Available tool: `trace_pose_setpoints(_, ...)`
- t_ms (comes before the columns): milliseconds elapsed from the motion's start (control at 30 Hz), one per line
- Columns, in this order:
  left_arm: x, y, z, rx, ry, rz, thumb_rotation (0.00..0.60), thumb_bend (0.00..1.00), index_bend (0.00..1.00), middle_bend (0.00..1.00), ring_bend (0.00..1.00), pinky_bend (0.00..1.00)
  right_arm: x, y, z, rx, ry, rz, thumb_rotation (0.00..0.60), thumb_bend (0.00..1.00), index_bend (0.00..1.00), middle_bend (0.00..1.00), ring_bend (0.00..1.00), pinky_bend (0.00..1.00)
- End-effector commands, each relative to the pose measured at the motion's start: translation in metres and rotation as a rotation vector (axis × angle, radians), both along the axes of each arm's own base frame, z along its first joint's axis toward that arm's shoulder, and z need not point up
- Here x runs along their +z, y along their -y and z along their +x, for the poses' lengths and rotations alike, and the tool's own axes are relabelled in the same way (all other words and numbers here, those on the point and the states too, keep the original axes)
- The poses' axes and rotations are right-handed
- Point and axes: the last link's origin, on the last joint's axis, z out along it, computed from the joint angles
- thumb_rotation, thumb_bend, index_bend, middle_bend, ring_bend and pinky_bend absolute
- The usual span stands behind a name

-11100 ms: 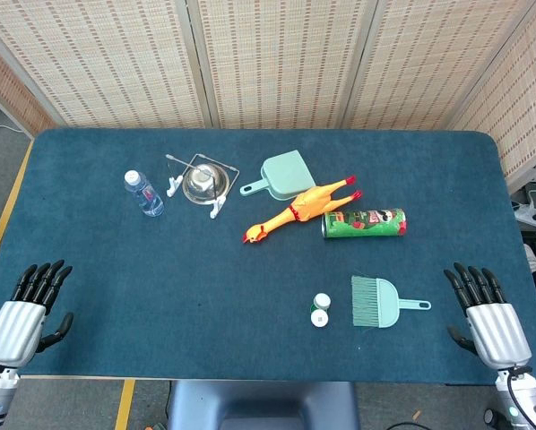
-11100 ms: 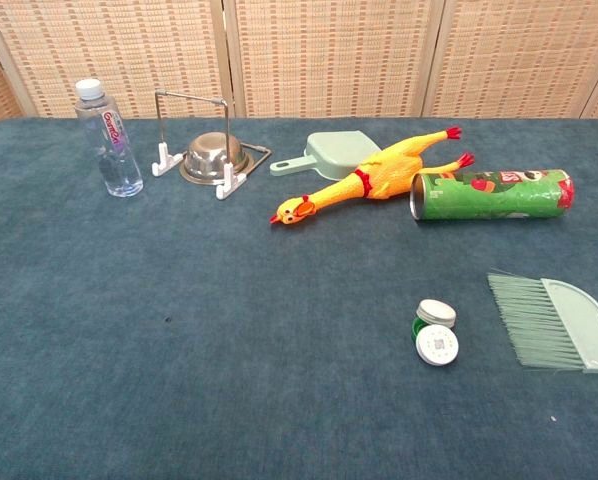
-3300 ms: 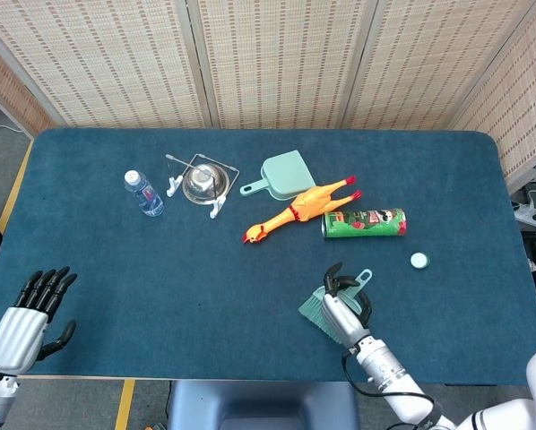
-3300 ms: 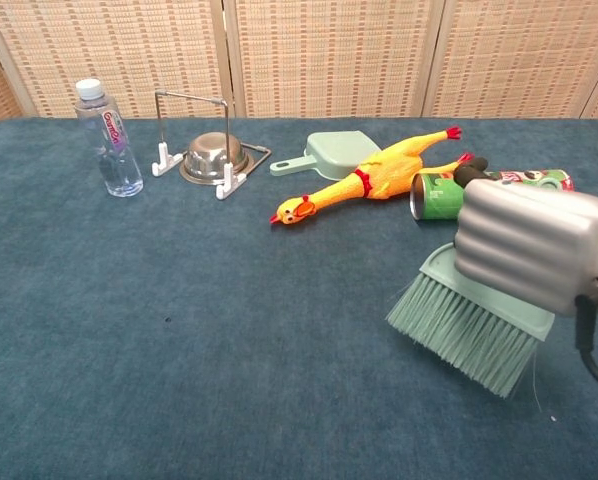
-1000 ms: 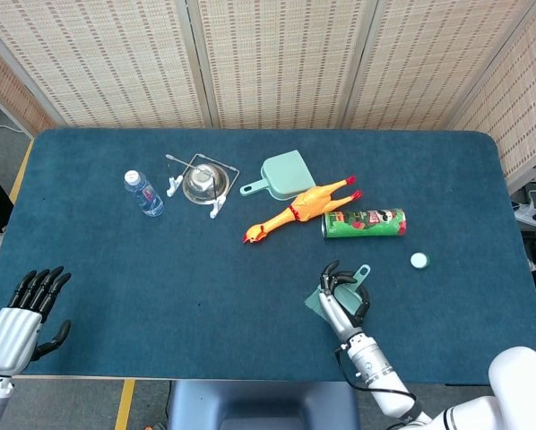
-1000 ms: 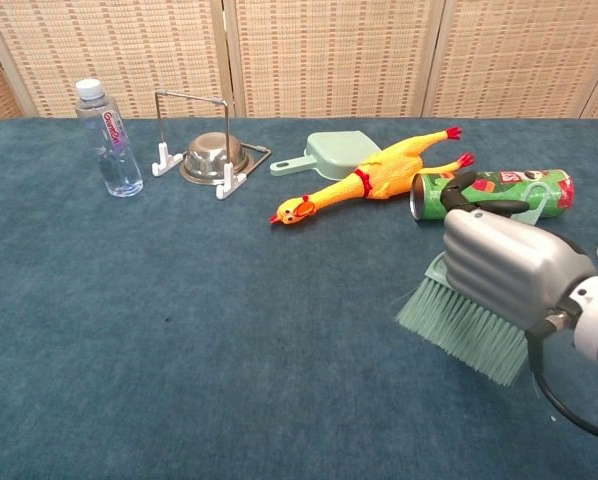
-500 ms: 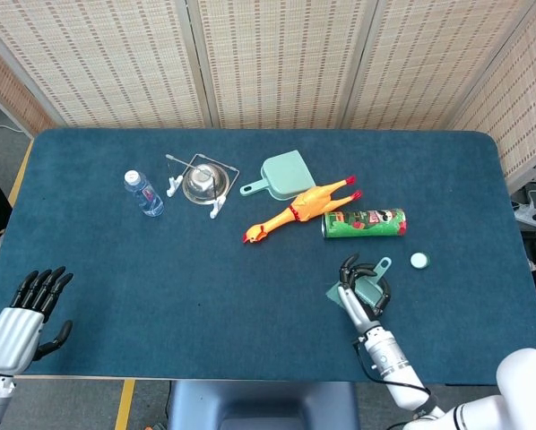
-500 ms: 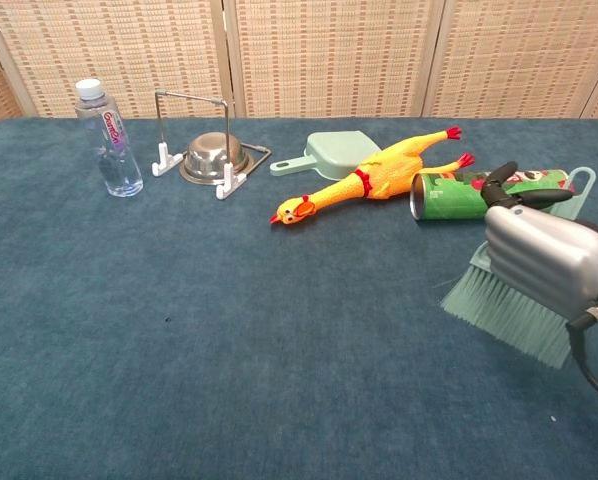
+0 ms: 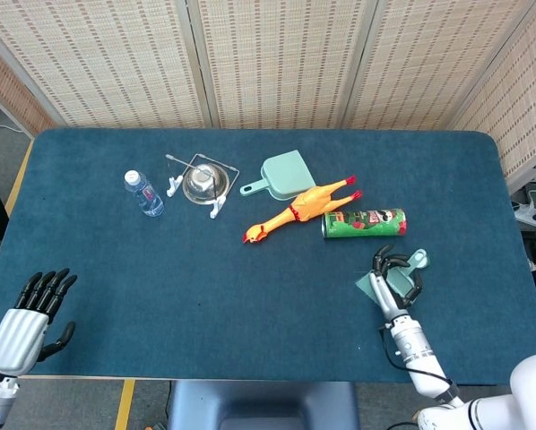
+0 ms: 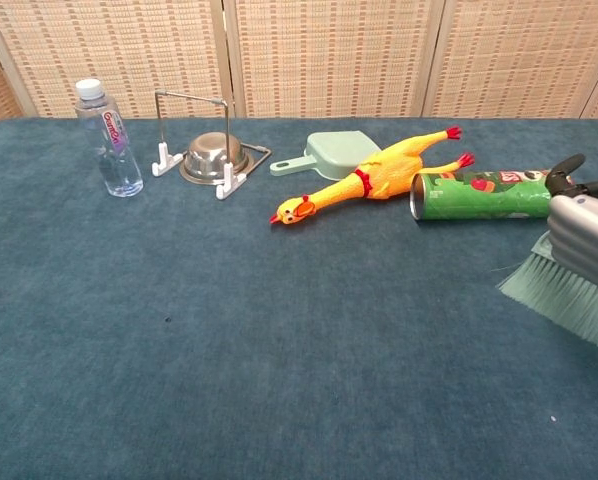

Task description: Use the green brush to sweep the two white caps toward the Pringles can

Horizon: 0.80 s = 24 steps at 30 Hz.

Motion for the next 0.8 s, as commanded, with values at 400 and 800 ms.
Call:
trace_pose_setpoints(400, -0.017, -0.001, 0.001, 0.005, -0.047, -0.038, 0.600, 0.41, 0.00, 0.00, 0.00, 0.05, 0.017, 0.016, -0.041, -0.090, -0.009, -0.061, 0.600, 0.49, 0.93, 0.85, 0.59, 0.30)
trace_pose_setpoints(800, -0.023, -0.002, 0.001, 0.012, -0.066, -0.049, 0.600, 0.41, 0.00, 0.00, 0.00, 0.05, 0.041, 0.027, -0.059, -0.105, -0.009, -0.120, 0.600, 0.49, 0.93, 0.85, 0.59, 0.30)
